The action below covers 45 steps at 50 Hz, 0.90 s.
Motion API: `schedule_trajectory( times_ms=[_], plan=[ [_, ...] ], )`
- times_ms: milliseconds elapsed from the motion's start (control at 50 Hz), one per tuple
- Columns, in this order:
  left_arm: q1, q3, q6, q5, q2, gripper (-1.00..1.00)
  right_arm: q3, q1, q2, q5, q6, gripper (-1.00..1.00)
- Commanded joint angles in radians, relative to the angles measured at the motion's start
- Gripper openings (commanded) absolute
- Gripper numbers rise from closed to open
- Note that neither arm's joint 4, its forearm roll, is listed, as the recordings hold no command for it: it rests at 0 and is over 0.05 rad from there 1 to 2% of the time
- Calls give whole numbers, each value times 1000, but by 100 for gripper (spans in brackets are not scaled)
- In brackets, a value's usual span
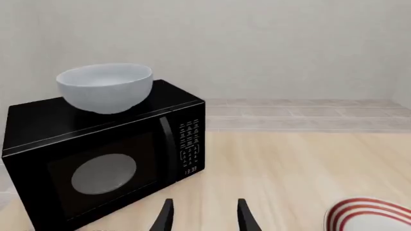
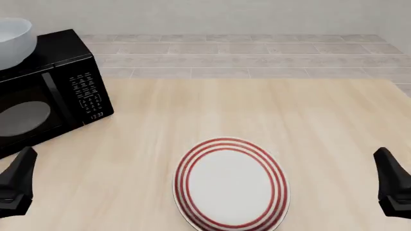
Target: Pick up the white bowl and put it on the plate.
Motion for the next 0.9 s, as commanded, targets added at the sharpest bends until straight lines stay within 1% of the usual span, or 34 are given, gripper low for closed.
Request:
schedule_trajectory(
  times_ms=[20,40,80,120,180,240,280,300,320,360,400,440,460,480,500,520,540,580,600,700,720,780,820,860,880,900],
  plan=[
    [6,-7,-31,-41,68,100,-9,11,35,-26,-18,100],
    [6,-9,-27,-35,60,100,-10,12,42,-30,-24,100],
    [5,-6,11,-3,10,100,-10,9,54,-41,-23,100],
    [0,-1,-15,-12,36,100,-6,15,47,-38,-27,100],
    [10,2,0,-20,48,100,-2,20,48,-39,-23,100],
    [11,-1,-7,-11,40,100,-1,28,56,-46,-34,100],
    [12,-4,-7,-16,47,100,-2,29,73,-62,-30,100],
    [8,-4,-19,-20,52,100,-1,29,74,-66,-34,100],
    [-1,-5,-30,-32,72,100,-1,31,75,-67,-33,100],
    [2,-17,-24,-45,91,100,0,33,75,-66,-34,100],
    [16,-51,-21,-42,109,100,0,40,81,-68,-33,100],
    [11,-68,2,-59,139,100,1,43,96,-78,-34,100],
    [14,-75,0,-78,165,100,1,43,102,-83,-34,100],
    [16,-80,-6,-86,182,100,0,48,109,-87,-34,100],
    [19,-92,-45,-136,276,100,0,59,115,-91,-37,100],
    [19,-92,-45,-142,281,100,0,59,116,-92,-37,100],
    [14,-109,-64,-149,309,100,0,62,121,-98,-40,100],
    [14,-134,-45,-133,312,100,0,65,125,-101,-41,100],
    [27,-159,-35,-109,306,100,0,68,127,-101,-42,100],
    [12,-252,-41,-42,323,100,0,73,112,-85,-43,100],
    [12,-252,-41,-41,322,100,0,73,111,-84,-43,100],
    [18,-316,-56,-6,356,100,0,72,108,-78,-32,100],
    [23,-368,-69,28,373,100,0,71,96,-68,-35,100],
    [39,-410,-61,50,393,100,0,73,89,-62,-32,100],
    [39,-410,-61,50,393,100,0,73,88,-61,-32,100],
    [49,-453,-60,76,411,100,0,70,80,-54,-36,100]
  ],
)
